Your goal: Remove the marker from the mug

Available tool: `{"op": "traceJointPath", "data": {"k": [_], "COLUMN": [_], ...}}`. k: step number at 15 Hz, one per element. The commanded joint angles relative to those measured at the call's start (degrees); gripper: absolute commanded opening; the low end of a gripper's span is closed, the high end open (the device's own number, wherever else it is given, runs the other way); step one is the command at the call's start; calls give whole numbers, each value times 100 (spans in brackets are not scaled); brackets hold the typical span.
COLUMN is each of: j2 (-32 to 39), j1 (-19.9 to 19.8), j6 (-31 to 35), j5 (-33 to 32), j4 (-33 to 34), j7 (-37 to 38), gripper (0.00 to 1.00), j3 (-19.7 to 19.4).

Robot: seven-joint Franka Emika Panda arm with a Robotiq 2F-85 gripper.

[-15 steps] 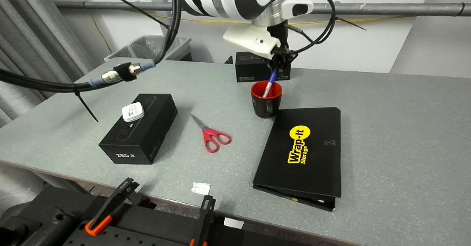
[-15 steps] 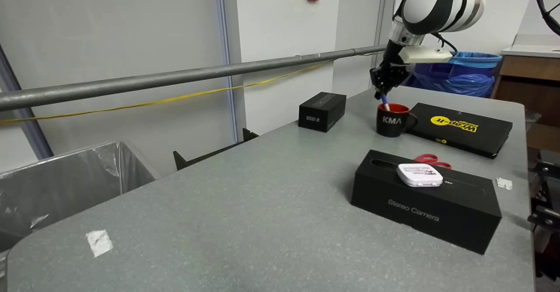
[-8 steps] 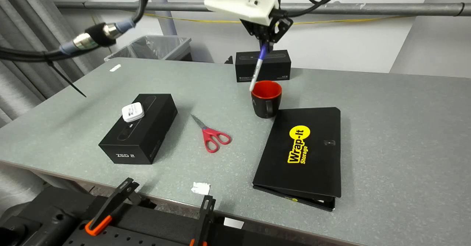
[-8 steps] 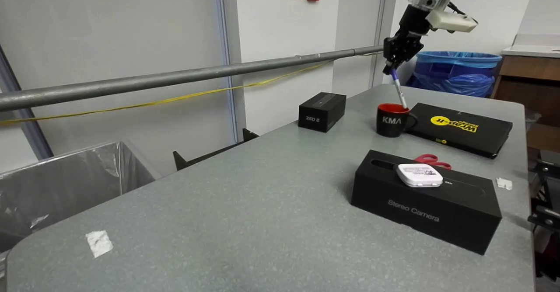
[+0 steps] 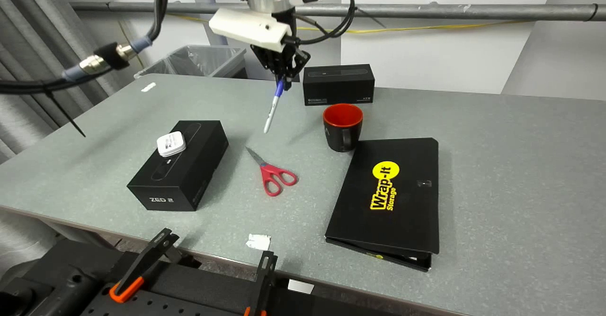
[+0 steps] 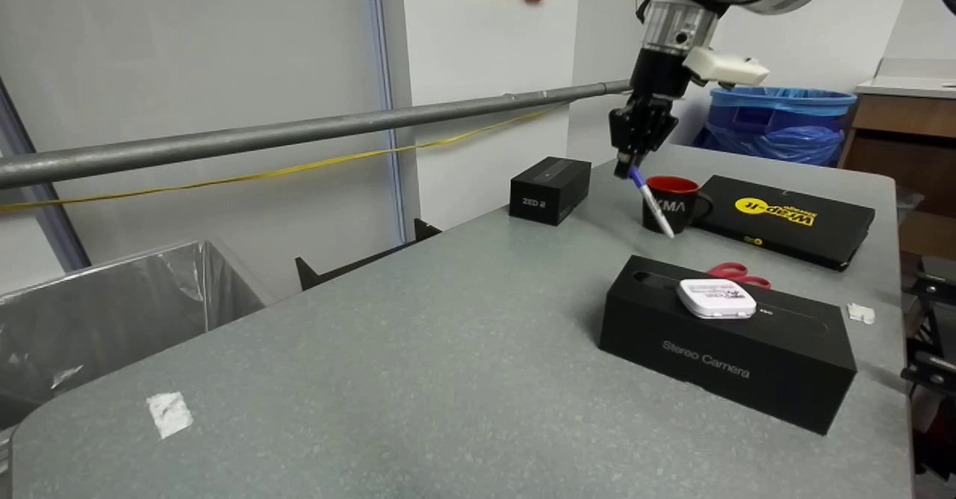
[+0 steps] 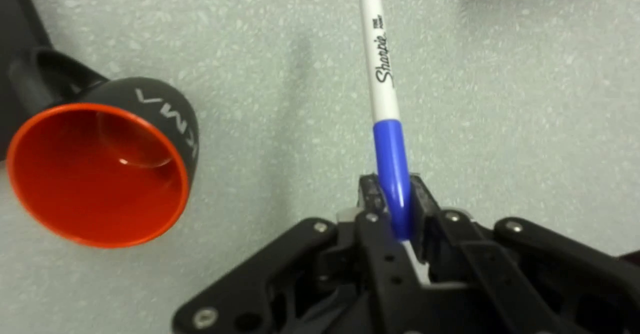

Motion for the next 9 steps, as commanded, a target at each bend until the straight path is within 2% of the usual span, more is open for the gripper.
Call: {"op": "traceJointPath", "data": {"k": [1, 4, 5, 7, 9], "j2": [983, 1285, 1295, 1238, 1117], "j1": [271, 323, 291, 220, 255], "j6": [19, -41, -111, -152, -126], "j5": [-477, -622, -610, -578, -625], "j4": [712, 952, 980, 966, 901], "j7": [500, 558, 501, 399, 456], "gripper": [4, 4, 40, 48, 64], "j3": [-141, -170, -149, -111, -175]}}
